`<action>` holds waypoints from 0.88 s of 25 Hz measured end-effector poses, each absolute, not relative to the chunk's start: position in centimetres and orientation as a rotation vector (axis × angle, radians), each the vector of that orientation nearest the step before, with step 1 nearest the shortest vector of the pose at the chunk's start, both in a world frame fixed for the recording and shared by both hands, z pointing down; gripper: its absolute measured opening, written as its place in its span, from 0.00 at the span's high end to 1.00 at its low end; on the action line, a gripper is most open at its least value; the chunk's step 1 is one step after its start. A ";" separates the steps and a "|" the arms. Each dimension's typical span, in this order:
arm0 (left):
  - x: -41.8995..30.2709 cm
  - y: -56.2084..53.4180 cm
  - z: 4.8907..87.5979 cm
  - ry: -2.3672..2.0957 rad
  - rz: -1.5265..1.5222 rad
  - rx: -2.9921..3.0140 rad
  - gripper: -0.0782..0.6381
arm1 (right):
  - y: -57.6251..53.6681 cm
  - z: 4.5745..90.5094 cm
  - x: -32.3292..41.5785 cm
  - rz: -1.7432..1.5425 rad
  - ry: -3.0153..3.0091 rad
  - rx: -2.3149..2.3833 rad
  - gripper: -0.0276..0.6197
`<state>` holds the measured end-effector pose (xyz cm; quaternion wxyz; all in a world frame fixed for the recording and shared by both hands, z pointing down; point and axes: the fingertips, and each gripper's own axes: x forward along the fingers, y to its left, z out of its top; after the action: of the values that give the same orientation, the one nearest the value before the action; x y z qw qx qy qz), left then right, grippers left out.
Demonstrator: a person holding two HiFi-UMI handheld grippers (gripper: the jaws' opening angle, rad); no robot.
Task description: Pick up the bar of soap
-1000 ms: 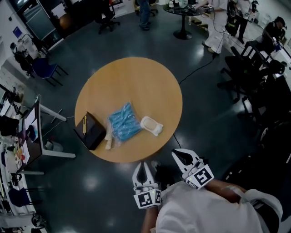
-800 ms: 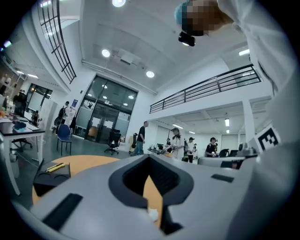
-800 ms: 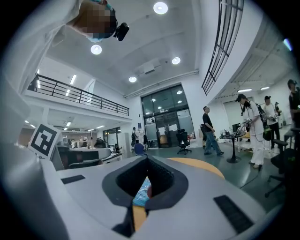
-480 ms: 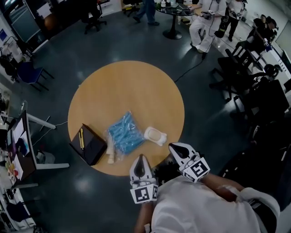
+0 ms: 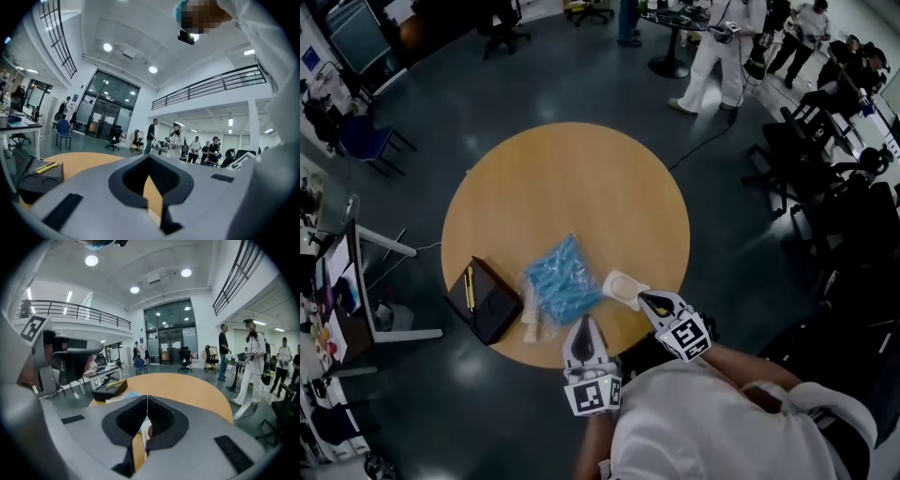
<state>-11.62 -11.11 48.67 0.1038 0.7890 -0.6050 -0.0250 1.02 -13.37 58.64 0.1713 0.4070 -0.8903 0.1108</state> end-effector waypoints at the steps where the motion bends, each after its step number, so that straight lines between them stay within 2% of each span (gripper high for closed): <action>1: -11.7 -11.3 49.0 -1.786 -0.074 2.309 0.88 | -13.7 59.9 0.6 0.330 -2.504 1.098 0.93; 3: -11.7 -11.3 49.8 -1.783 -0.069 2.278 0.88 | -14.2 62.6 -0.3 0.348 -2.455 0.986 0.90; 5: -11.6 -11.2 50.5 -1.777 -0.055 2.260 0.88 | -14.5 65.7 -1.0 0.338 -2.379 0.895 0.66; 6: -11.6 -11.1 50.7 -1.774 -0.049 2.252 0.88 | -14.7 67.3 -1.1 0.330 -2.339 0.857 0.63; 13: -12.2 -11.0 52.2 -1.778 -0.009 2.195 0.88 | -16.5 75.2 -1.4 0.267 -2.151 0.698 0.55; 22: -13.0 -10.5 53.1 -1.803 0.000 2.134 0.88 | -17.2 78.0 -2.1 0.277 -2.091 0.621 0.51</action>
<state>-12.99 -10.48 53.12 0.1729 0.7524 -0.6357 0.0001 -2.06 -17.21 78.01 0.4542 0.2517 -0.8472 0.1124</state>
